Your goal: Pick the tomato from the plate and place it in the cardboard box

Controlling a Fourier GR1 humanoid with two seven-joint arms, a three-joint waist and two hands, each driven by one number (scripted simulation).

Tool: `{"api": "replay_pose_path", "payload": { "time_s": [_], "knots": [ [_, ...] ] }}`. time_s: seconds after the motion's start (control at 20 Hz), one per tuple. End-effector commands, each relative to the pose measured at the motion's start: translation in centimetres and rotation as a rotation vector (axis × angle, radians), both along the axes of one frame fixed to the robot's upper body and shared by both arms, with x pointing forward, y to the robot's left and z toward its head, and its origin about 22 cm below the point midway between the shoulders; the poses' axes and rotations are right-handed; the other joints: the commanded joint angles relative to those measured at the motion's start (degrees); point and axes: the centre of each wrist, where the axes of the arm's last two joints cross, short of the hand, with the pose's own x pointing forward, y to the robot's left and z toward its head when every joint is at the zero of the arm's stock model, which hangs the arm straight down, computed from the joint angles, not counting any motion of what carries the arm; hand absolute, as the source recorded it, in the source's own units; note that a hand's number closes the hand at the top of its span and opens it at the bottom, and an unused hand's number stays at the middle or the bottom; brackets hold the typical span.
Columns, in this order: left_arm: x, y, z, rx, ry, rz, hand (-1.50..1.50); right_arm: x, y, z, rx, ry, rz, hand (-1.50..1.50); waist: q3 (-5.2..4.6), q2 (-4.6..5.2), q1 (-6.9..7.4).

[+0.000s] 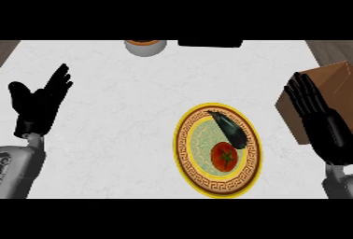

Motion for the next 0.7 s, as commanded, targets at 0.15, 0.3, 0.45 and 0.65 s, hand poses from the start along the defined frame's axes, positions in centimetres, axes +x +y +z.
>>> {"api": "replay_pose_path", "payload": {
  "time_s": [0.15, 0.3, 0.45, 0.65],
  "knots": [
    [-2.4, 3.6, -1.8, 0.220, -0.015, 0.122, 0.00, -0.3, 2.1, 0.4, 0.010, -0.079, 0.309, -1.50, 3.11, 1.79, 1.65],
    [-2.5, 4.1, -2.1, 0.233, 0.038, 0.130, 0.00, 1.3, 0.2, 8.3, -0.514, -0.403, 0.333, -1.50, 1.21, -2.09, 2.56],
    [-3.4, 4.7, -2.9, 0.293, 0.029, 0.148, 0.00, -0.4, 0.3, 1.5, -0.663, -0.344, 0.429, -1.50, 3.18, 2.00, 2.17],
    [-4.3, 3.4, -4.4, 0.301, 0.002, 0.162, 0.00, -0.7, -0.8, -6.1, -0.197, -0.323, 0.484, -1.50, 3.31, 2.34, 2.42]
  ]
}}
